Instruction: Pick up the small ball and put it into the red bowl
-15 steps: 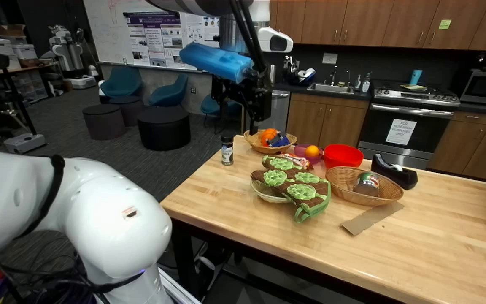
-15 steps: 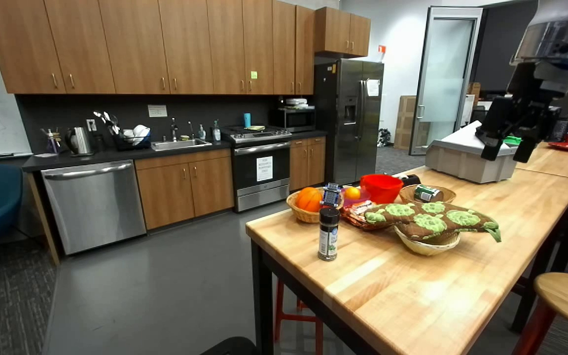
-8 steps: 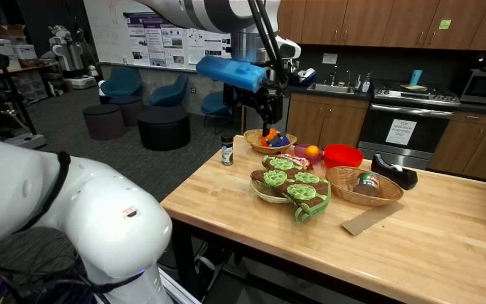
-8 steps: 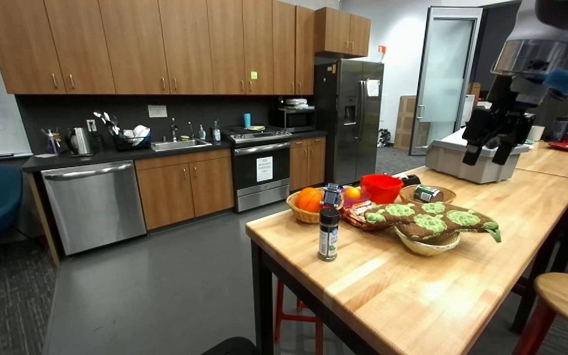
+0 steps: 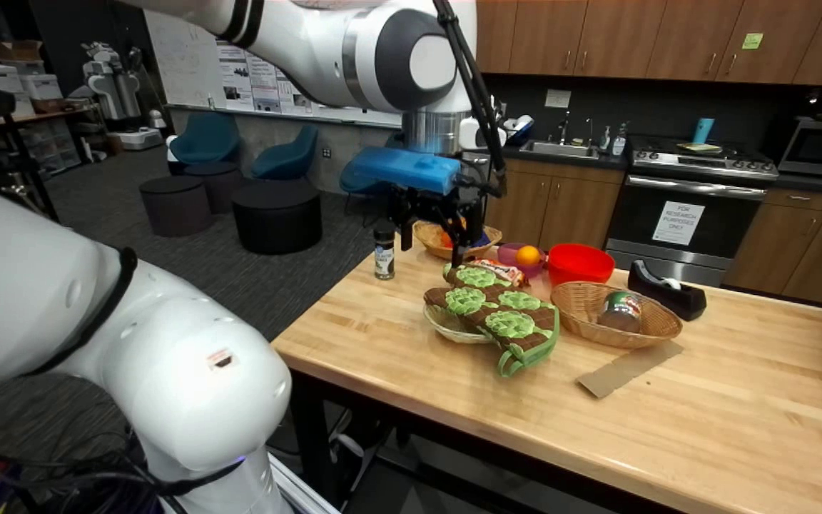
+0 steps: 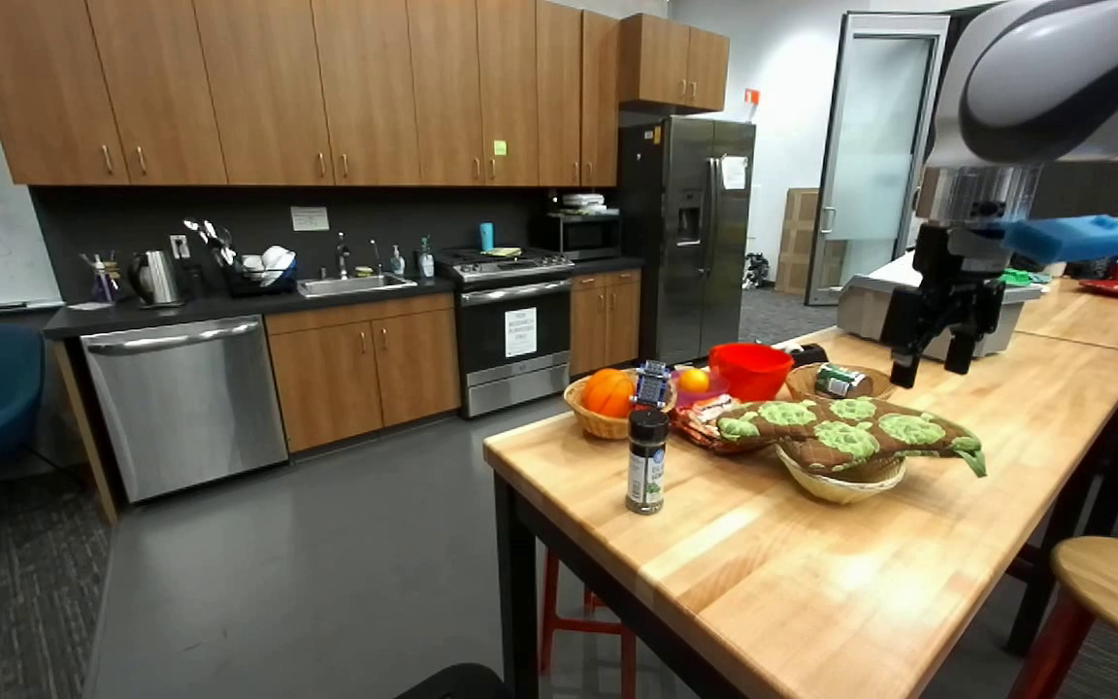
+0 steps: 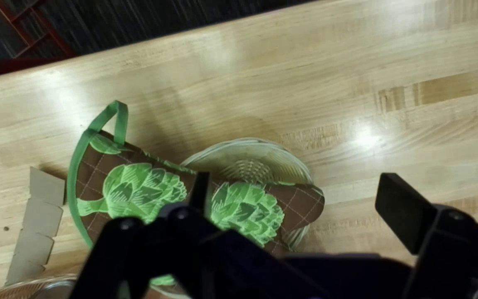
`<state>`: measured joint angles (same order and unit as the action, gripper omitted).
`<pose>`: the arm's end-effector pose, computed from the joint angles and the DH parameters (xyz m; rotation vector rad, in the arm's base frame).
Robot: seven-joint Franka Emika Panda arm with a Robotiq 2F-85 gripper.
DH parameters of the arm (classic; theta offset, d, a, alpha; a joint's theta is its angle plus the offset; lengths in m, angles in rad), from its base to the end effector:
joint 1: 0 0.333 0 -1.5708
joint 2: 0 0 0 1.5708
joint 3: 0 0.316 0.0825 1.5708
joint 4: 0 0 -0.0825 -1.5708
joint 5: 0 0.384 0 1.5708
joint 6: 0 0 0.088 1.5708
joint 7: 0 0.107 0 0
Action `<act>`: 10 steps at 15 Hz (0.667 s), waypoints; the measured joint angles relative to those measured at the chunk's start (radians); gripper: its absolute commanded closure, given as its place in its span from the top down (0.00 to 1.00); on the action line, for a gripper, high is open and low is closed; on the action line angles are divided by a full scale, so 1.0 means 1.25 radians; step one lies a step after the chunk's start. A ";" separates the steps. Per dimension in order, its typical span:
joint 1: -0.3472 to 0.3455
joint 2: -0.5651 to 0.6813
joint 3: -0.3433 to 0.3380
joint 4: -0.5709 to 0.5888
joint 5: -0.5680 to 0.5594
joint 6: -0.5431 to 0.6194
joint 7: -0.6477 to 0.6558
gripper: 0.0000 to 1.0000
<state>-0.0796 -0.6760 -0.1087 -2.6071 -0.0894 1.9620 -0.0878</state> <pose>0.3397 -0.0716 0.4673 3.1218 -0.0699 0.0421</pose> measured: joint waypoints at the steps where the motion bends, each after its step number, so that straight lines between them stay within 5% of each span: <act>1: 0.000 0.020 0.011 -0.007 -0.006 0.005 0.002 1.00; 10: 0.000 0.143 0.079 -0.007 -0.110 0.025 0.057 1.00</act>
<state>-0.0795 -0.4976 -0.0099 -2.6163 -0.2264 1.9932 -0.0166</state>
